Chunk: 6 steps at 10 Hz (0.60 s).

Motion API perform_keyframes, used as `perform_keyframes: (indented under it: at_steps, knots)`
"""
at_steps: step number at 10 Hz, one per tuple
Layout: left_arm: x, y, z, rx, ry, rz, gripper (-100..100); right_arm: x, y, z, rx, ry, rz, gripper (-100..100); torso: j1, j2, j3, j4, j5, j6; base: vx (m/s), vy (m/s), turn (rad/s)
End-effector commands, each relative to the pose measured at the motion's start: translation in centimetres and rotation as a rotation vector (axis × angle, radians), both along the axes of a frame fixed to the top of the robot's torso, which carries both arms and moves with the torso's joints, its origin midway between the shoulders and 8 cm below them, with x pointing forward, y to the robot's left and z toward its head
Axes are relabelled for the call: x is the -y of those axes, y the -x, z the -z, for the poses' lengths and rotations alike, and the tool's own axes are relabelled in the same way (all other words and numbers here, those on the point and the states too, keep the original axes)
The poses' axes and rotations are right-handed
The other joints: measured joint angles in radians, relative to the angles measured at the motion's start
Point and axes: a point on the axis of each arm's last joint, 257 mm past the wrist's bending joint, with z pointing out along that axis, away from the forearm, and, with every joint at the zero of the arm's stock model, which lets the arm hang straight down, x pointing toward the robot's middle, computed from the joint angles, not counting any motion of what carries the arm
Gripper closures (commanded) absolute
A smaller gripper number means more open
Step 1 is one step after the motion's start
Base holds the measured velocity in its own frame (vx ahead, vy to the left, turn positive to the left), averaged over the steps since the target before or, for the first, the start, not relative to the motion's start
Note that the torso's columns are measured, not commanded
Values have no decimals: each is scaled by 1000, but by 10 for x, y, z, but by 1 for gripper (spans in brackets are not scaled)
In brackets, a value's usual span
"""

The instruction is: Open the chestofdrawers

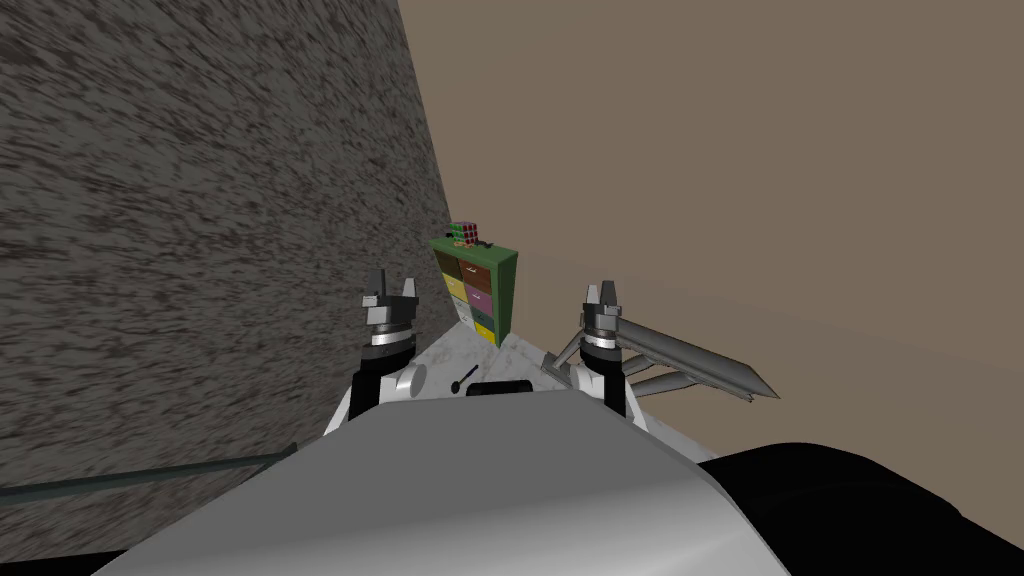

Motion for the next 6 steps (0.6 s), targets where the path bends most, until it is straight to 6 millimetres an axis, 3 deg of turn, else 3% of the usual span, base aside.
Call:
perform_keyframes:
  at_steps: [1, 6]
  knots:
    - [0, 0, 0, 0, 0, 0, 0, 0, 0, 0, 0, 0, 0, 0, 0, 40, -82, 41, 0, 0, 0, 0, 0]
    - [0, 0, 0, 0, 0, 0, 0, 0, 0, 0, 0, 0, 0, 0, 0, 396, -792, 396, 0, 0, 0, 0, 0]
